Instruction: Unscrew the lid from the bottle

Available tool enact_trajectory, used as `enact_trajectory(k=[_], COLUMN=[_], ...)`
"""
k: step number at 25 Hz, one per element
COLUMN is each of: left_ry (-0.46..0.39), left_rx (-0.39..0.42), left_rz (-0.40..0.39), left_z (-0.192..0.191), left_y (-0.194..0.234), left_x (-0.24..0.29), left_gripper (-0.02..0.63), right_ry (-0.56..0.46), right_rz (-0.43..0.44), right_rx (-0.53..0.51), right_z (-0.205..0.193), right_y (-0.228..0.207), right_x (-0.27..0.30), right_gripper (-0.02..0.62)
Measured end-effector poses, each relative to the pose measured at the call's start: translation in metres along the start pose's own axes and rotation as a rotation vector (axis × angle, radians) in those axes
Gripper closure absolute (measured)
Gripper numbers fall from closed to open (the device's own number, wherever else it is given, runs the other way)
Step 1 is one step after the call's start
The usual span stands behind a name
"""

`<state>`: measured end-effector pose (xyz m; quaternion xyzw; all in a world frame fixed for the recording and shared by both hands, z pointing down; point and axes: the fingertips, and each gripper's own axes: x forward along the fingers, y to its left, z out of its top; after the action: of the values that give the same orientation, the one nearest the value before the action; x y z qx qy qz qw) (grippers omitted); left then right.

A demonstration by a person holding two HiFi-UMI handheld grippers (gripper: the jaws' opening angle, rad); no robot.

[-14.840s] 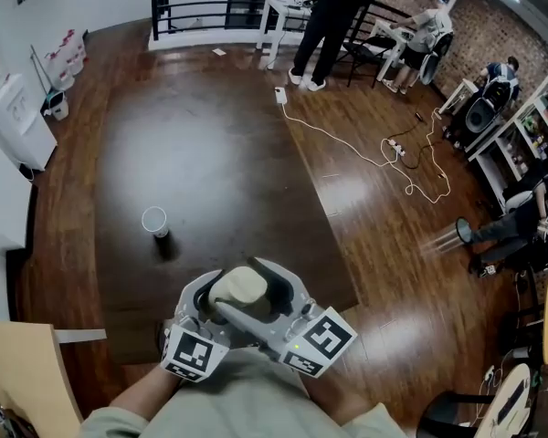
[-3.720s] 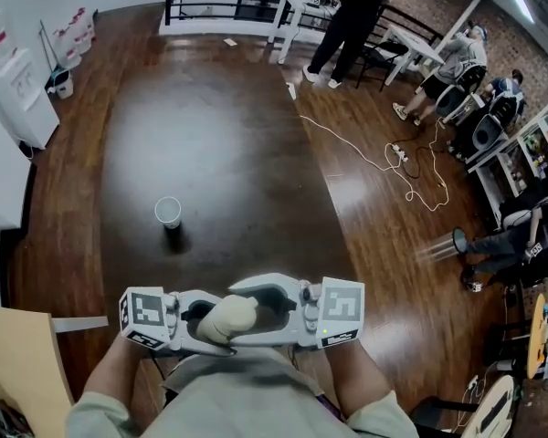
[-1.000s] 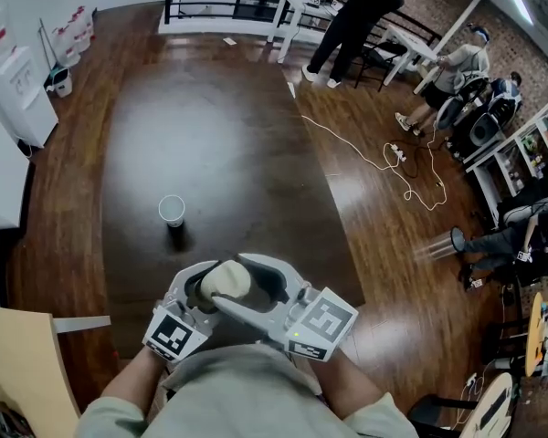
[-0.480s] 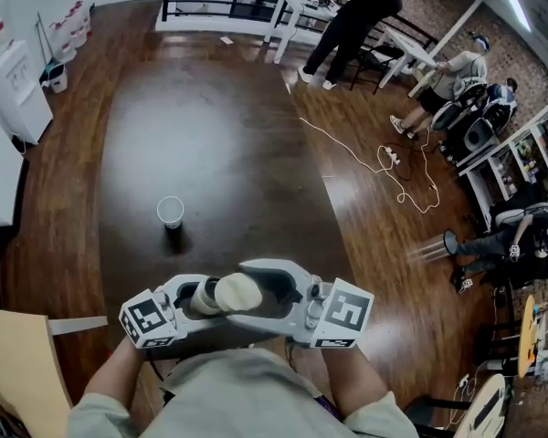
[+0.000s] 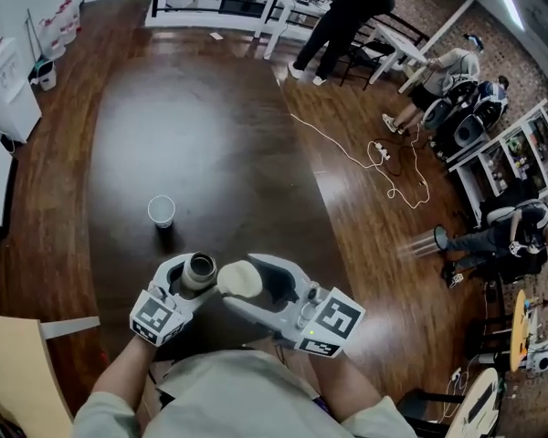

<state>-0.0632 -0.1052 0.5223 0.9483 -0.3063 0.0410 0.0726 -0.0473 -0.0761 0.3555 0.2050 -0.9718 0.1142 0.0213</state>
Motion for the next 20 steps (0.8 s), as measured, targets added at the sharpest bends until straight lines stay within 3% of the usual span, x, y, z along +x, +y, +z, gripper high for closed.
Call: enact_trajectory(k=[7,20], left_ry=[0.014,0.065], left_rx=[0.039,0.053], left_rz=[0.085,0.06], left_z=[-0.034,-0.078], left_y=[0.014,0.015], left_x=[0.006,0.03], left_gripper=[0.291,0.293], right_ry=[0.021,0.113], right_rz=[-0.17,-0.204], right_rx=[0.057,0.075], right_z=[-0.019,-0.046], right_y=[-0.028,-0.027], right_x=[-0.005,0.002], right_gripper=[0.31,0.31])
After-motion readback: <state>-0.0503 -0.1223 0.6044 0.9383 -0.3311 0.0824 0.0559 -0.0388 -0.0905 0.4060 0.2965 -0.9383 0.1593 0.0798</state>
